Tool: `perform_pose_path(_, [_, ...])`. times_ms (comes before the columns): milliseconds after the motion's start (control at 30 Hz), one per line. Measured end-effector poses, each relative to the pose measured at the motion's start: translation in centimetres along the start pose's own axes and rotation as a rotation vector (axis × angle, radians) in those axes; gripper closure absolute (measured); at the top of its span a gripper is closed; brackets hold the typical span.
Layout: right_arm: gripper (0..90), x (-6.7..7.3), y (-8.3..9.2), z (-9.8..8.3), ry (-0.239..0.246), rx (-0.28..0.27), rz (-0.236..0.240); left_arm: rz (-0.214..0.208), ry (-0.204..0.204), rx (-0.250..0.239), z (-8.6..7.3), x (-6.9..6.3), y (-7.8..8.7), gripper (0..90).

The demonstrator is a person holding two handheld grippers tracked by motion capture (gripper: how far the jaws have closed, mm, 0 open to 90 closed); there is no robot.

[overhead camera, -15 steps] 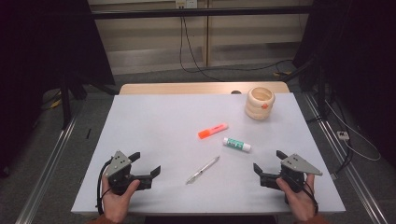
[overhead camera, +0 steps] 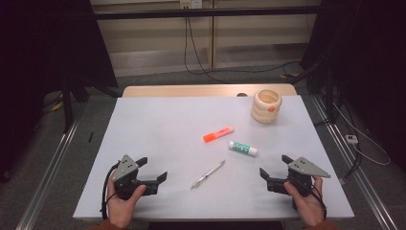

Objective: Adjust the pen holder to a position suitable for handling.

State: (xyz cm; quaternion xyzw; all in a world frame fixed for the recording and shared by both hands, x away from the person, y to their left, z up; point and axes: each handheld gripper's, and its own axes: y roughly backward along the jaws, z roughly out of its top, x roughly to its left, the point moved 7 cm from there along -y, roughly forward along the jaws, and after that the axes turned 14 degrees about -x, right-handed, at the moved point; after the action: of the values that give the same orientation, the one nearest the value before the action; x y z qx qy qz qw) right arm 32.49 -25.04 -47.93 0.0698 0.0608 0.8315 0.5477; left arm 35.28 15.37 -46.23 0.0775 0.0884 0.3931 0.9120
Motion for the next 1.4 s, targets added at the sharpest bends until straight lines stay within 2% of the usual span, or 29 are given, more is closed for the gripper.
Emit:
perform_pose_path(100, [5.4,-0.1,0.0,0.2,0.016,0.006,0.005,-0.002,-0.008,0.004,0.0,0.0,0.1,9.2])
perform_pose_path(167, [6.9,-0.5,-0.1,0.3,0.036,0.008,-0.019,-0.007,-0.009,0.001,0.0,-0.1,0.1,9.2])
perform_pose_path(267, [6.9,-0.9,-0.3,0.6,0.03,0.013,-0.043,-0.007,-0.008,0.001,0.0,-0.1,0.2,9.2])
perform_pose_path(367, [6.9,-1.0,-0.6,1.0,0.016,0.008,-0.04,-0.012,-0.007,0.004,0.0,-0.2,0.2,9.2])
perform_pose_path(433, [7.7,-1.2,-1.1,1.4,0.027,0.014,-0.022,-0.011,-0.006,0.003,0.0,-0.1,0.2,9.2])
perform_pose_path(500, [7.3,-1.7,-1.3,1.6,-0.011,0.026,-0.012,-0.011,0.0,0.003,0.0,-0.1,0.2,9.2])
perform_pose_path(600, [8.4,-2.9,-1.5,1.9,0.019,0.05,-0.031,-0.016,0.0,0.005,0.0,-0.1,0.3,9.2])
perform_pose_path(800, [8.1,-5.2,-2.6,3.5,0.011,0.068,-0.053,-0.014,-0.001,-0.006,0.2,0.0,0.6,9.2])
perform_pose_path(967, [7.1,-5.4,-3.8,4.6,0.017,0.078,-0.044,-0.017,-0.001,-0.002,0.1,-0.1,0.5,9.2])
perform_pose_path(1133, [7.2,-6.0,-5.0,5.0,0.025,0.121,-0.032,-0.015,-0.003,-0.005,0.1,-0.1,0.6,9.2])
perform_pose_path(1267, [7.1,-6.9,-5.6,5.6,0.003,0.119,-0.035,-0.02,0.001,-0.001,0.1,-0.1,0.5,9.2])
perform_pose_path(1300, [7.1,-7.5,-6.1,6.0,-0.017,0.112,-0.032,-0.022,-0.003,0.007,0.0,0.0,0.4,9.2])
perform_pose_path(1400, [7.1,-8.3,-6.7,6.4,-0.033,0.108,-0.025,-0.019,0.002,0.006,0.0,0.1,0.3,9.2])
